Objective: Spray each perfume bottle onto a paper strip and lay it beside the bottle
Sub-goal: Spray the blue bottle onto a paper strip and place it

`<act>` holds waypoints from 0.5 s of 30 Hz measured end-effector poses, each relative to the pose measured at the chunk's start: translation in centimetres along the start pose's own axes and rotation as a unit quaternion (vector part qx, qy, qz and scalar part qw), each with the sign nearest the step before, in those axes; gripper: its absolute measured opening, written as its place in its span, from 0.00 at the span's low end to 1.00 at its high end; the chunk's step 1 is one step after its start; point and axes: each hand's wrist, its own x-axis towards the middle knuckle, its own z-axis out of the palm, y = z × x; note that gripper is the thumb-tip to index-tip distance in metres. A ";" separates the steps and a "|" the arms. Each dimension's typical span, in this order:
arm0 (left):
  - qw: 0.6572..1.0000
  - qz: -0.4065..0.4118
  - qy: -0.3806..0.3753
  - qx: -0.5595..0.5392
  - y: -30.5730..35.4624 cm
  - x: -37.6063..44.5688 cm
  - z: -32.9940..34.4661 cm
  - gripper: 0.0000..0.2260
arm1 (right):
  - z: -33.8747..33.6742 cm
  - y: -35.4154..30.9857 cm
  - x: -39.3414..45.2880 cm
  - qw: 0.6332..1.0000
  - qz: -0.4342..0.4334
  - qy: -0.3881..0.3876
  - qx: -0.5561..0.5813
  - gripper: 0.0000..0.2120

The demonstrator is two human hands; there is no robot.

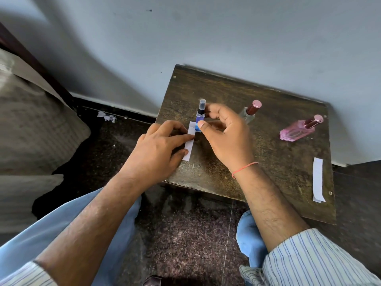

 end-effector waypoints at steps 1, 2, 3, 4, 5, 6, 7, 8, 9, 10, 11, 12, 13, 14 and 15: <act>1.000 0.000 -0.001 0.001 0.0 0.0 0.0 0.20 | 0.1 0.1 0.0 1.000 0.000 0.002 -0.003 0.14; 1.000 0.002 -0.001 0.001 0.0 0.0 0.0 0.20 | 0.2 0.1 0.0 1.000 -0.001 0.004 -0.007 0.14; 1.000 0.003 0.000 0.001 -0.1 0.0 0.0 0.20 | 0.3 0.1 -0.1 1.000 -0.004 0.005 -0.008 0.15; 1.000 0.005 0.002 0.001 -0.1 0.0 0.0 0.20 | 0.4 0.1 -0.1 1.000 -0.008 0.006 -0.009 0.15; 1.000 0.007 0.004 0.001 -0.2 0.0 0.0 0.20 | 0.4 0.0 -0.1 1.000 -0.012 0.008 -0.007 0.15; 1.000 0.008 0.006 0.000 -0.3 0.0 0.1 0.20 | 0.5 0.0 -0.1 1.000 -0.016 0.011 -0.008 0.15; 1.000 0.008 0.007 0.000 -0.3 0.0 0.1 0.20 | 0.5 -0.1 -0.2 1.000 -0.020 0.012 -0.007 0.14; 1.000 0.009 0.008 0.000 -0.3 0.0 0.1 0.20 | 0.6 0.0 -0.2 1.000 -0.023 0.013 -0.009 0.14; 1.000 0.009 0.007 0.001 -0.3 0.0 0.1 0.20 | 0.7 0.0 -0.3 0.999 -0.027 0.014 -0.011 0.14; 1.000 0.008 0.007 0.002 -0.3 0.0 0.1 0.20 | 0.8 0.1 -0.3 0.999 -0.028 0.017 -0.015 0.14; 1.000 0.008 0.004 0.003 -0.2 0.0 0.1 0.20 | 0.9 0.1 -0.3 0.999 -0.028 0.020 -0.019 0.14; 1.000 0.006 0.002 0.003 -0.2 0.0 0.1 0.20 | 1.0 0.2 -0.3 0.999 -0.029 0.022 -0.024 0.14; 1.000 0.006 0.001 0.004 -0.2 0.0 0.0 0.20 | 1.0 0.2 -0.3 0.999 -0.029 0.025 -0.026 0.14; 1.000 0.006 0.000 0.004 -0.1 0.0 0.0 0.20 | 1.1 0.2 -0.3 0.999 -0.029 0.028 -0.028 0.14; 1.000 0.006 0.000 0.004 -0.1 0.0 0.0 0.20 | 1.2 0.2 -0.3 0.999 -0.028 0.030 -0.030 0.14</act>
